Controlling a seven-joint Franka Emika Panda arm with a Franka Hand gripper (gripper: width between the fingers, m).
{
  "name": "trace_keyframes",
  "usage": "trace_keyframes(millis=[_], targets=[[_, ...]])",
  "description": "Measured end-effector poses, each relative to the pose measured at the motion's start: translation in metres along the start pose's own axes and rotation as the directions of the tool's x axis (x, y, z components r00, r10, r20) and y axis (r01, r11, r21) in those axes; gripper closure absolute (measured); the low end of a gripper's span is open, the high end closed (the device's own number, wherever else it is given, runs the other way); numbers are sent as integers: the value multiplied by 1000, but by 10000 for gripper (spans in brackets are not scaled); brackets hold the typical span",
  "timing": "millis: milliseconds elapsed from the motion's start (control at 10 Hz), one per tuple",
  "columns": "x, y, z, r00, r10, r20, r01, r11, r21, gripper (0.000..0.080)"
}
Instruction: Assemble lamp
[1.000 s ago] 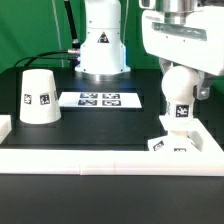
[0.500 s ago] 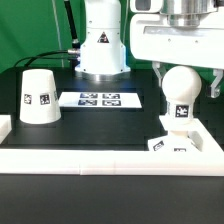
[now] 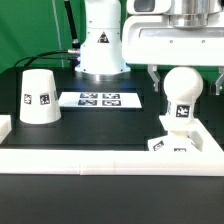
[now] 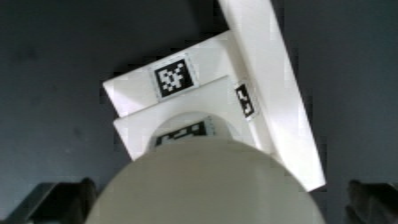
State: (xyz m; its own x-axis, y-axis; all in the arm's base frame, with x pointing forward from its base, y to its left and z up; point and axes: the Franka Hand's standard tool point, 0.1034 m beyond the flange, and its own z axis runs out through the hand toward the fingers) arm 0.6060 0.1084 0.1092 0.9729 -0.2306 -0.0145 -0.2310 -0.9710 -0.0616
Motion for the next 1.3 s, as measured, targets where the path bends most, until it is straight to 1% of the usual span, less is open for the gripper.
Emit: trace_keyframes(millis=[100, 200, 300, 500, 600, 900, 1300], targets=[[0, 1, 0, 993, -120, -3, 120, 993, -9, 101], [1, 1, 0, 977, -215, -2, 215, 977, -9, 101], [2, 1, -1, 952, -306, -7, 306, 952, -12, 101], [4, 0, -2, 878, -478, -14, 477, 878, -31, 101], [4, -1, -3, 833, -553, -11, 552, 833, -38, 101], [7, 0, -3, 632, -775, 0, 774, 631, -56, 101], [8, 2, -4, 440, -898, 24, 896, 438, -71, 101]])
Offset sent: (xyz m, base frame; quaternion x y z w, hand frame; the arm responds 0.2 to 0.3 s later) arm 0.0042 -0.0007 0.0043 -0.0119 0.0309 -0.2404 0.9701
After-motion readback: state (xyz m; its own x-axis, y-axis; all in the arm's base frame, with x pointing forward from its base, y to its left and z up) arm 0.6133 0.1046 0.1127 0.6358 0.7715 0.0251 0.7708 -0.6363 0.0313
